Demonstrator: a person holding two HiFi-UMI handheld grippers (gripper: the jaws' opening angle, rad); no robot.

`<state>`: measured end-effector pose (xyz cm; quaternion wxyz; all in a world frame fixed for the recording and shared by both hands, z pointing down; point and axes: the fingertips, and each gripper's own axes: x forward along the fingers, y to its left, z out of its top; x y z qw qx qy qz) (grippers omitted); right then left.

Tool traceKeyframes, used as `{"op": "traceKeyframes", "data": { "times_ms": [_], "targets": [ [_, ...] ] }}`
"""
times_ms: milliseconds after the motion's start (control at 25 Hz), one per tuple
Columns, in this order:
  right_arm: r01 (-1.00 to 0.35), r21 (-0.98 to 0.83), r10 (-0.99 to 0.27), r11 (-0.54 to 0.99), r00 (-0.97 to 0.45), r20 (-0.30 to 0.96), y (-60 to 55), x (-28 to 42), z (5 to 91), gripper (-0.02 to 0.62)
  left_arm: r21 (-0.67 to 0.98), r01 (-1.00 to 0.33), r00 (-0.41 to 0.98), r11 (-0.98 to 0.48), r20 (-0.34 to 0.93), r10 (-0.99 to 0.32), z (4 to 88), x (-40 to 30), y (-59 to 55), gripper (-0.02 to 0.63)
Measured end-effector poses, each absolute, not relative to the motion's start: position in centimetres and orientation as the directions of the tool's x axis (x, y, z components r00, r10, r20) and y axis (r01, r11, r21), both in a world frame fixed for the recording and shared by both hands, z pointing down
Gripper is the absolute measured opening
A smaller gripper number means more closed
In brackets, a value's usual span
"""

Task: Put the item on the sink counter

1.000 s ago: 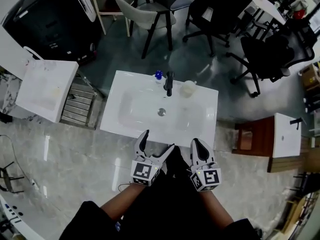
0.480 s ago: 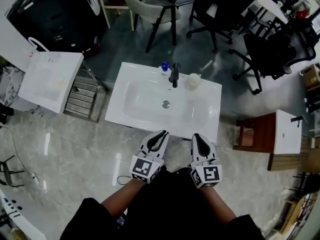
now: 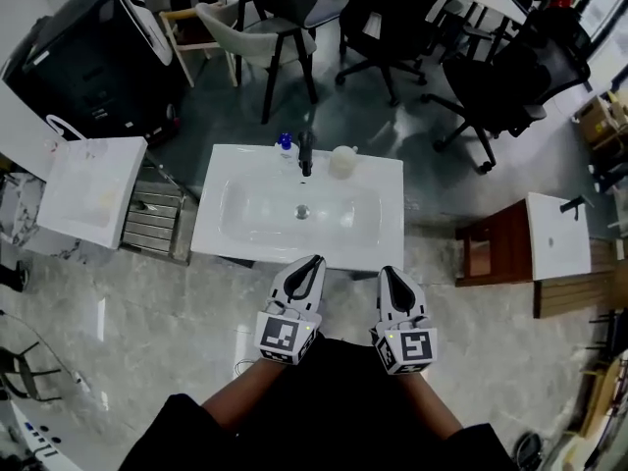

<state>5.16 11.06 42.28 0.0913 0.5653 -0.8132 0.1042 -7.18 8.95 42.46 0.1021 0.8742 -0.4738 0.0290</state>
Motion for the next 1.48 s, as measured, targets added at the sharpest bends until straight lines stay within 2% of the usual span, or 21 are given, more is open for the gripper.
{"op": "traceKeyframes", "data": {
  "times_ms": [200,600,1480],
  "targets": [
    [-0.952,-0.061,-0.921,0.299,-0.305,0.245,12.5,9.0,41.4,0.032,0.122,-0.83,0.558,-0.545,0.137,-0.819,40.7,-4.0,10.2,0.028],
    [-0.95,-0.039,-0.922,0.311,-0.312,0.232,14.2,11.4,40.8,0.032,0.089,-0.836,0.548,-0.541,0.164,-0.82,40.2,-1.4,12.9,0.028],
    [-0.944,-0.004,-0.917,0.33,-0.322,0.236,14.5,10.3,40.6,0.031,0.074,-0.839,0.543,-0.539,0.143,-0.827,39.9,-1.9,13.6,0.028]
  ]
}}
